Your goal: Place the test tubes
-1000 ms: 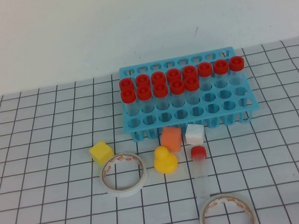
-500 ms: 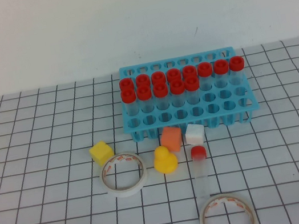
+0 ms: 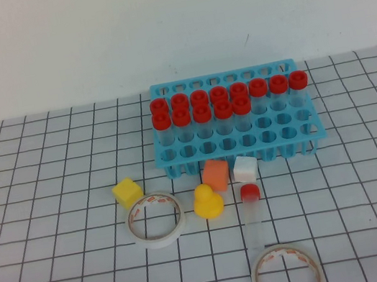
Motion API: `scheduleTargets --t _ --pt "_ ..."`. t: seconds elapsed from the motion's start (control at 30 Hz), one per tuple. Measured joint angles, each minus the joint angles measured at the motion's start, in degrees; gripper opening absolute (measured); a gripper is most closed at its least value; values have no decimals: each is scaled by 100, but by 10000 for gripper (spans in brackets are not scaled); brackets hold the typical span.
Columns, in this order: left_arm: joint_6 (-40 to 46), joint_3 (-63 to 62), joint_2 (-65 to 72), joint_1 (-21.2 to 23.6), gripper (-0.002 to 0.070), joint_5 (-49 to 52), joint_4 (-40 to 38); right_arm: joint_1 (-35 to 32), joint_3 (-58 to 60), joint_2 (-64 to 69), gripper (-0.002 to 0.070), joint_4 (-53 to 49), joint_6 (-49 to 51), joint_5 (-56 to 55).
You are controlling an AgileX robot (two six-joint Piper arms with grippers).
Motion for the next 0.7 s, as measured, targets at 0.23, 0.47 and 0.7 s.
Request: scheduleTargets --t 0.23,0.47,0.7 --pt "1938 -1306 1144 0 -2 1640 403 0 0 0 -1 0 -86 217" --pt "3847 -2706 2819 0 -2 2910 522 0 0 0 -1 0 -134 452" --pt "4436 -3670 4416 -525 -2 3126 725 0 0 0 -1 0 -559 462"
